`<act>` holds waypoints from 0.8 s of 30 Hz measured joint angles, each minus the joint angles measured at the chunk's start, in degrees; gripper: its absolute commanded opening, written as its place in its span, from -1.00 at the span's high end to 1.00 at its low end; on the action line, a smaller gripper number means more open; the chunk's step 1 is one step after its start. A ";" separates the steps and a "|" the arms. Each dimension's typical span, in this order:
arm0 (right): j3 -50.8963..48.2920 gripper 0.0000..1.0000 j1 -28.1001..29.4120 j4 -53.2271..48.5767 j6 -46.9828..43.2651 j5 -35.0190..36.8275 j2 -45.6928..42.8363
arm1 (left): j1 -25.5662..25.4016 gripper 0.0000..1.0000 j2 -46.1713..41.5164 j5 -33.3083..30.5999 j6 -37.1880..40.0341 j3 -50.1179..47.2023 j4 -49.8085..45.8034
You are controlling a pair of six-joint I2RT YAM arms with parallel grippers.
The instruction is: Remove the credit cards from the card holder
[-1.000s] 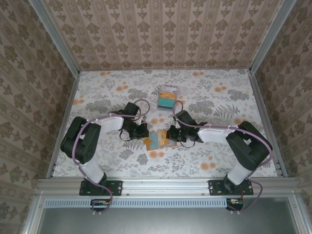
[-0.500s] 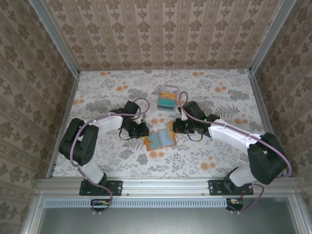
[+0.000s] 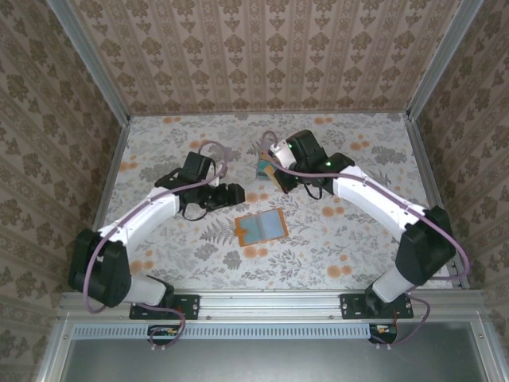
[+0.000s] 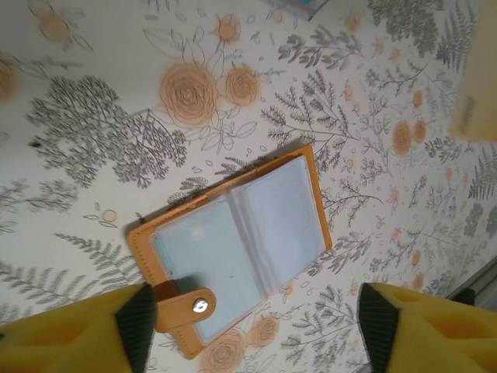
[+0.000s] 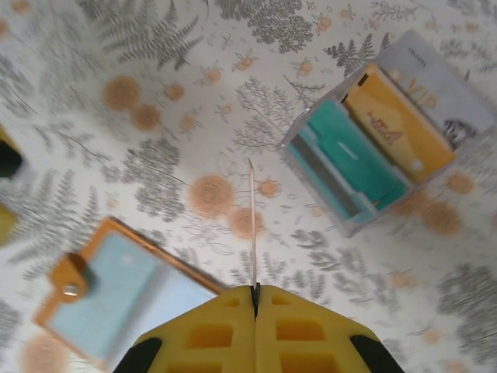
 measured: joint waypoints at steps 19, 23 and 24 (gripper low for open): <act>17.92 1.00 -0.02 -0.94 -36.70 14.21 22.29 | 3.93 -0.80 -17.79 -5.66 -1.90 -8.33 -6.62; 19.32 1.00 -0.02 0.72 -39.85 16.22 24.72 | 4.46 -0.80 -18.93 -6.08 -2.27 -8.94 -7.28; 19.34 1.00 -0.07 1.14 -40.44 16.48 24.98 | 4.48 -0.81 -19.15 -6.12 -2.29 -9.05 -7.54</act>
